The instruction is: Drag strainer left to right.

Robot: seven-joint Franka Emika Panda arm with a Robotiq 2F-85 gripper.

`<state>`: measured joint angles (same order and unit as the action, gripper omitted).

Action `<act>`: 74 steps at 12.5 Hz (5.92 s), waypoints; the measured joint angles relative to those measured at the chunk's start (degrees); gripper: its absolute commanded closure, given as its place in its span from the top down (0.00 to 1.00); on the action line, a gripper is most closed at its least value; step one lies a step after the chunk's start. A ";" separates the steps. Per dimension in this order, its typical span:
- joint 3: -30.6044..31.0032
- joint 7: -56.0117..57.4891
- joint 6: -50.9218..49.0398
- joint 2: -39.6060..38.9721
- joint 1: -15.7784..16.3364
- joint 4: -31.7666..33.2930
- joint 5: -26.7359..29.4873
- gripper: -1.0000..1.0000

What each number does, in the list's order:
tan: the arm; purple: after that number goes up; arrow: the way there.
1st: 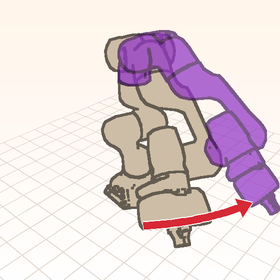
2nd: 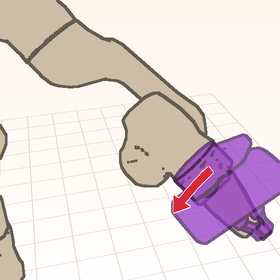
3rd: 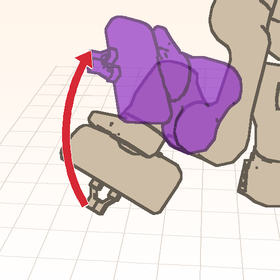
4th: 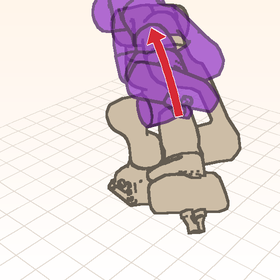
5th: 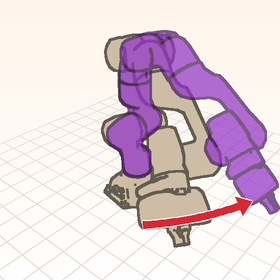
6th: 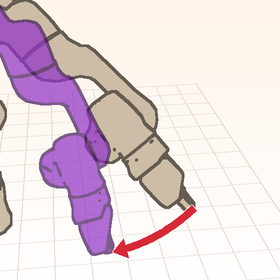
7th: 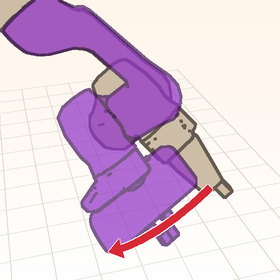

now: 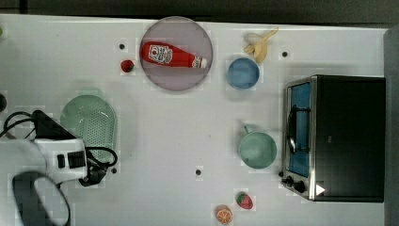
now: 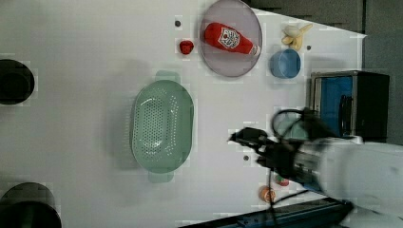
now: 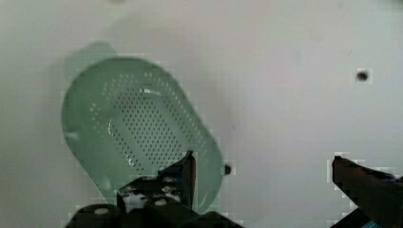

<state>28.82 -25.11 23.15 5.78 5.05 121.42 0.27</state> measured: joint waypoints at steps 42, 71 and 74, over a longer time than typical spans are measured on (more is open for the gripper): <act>-25.55 -35.94 39.40 -27.55 -3.26 16.23 -10.59 1.00; -32.69 10.38 -3.23 10.47 -3.26 2.57 -3.17 1.00; -32.96 19.39 -12.02 12.18 -2.55 -7.89 -4.52 1.00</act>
<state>-4.14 -5.72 11.13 17.96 2.50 113.53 -4.25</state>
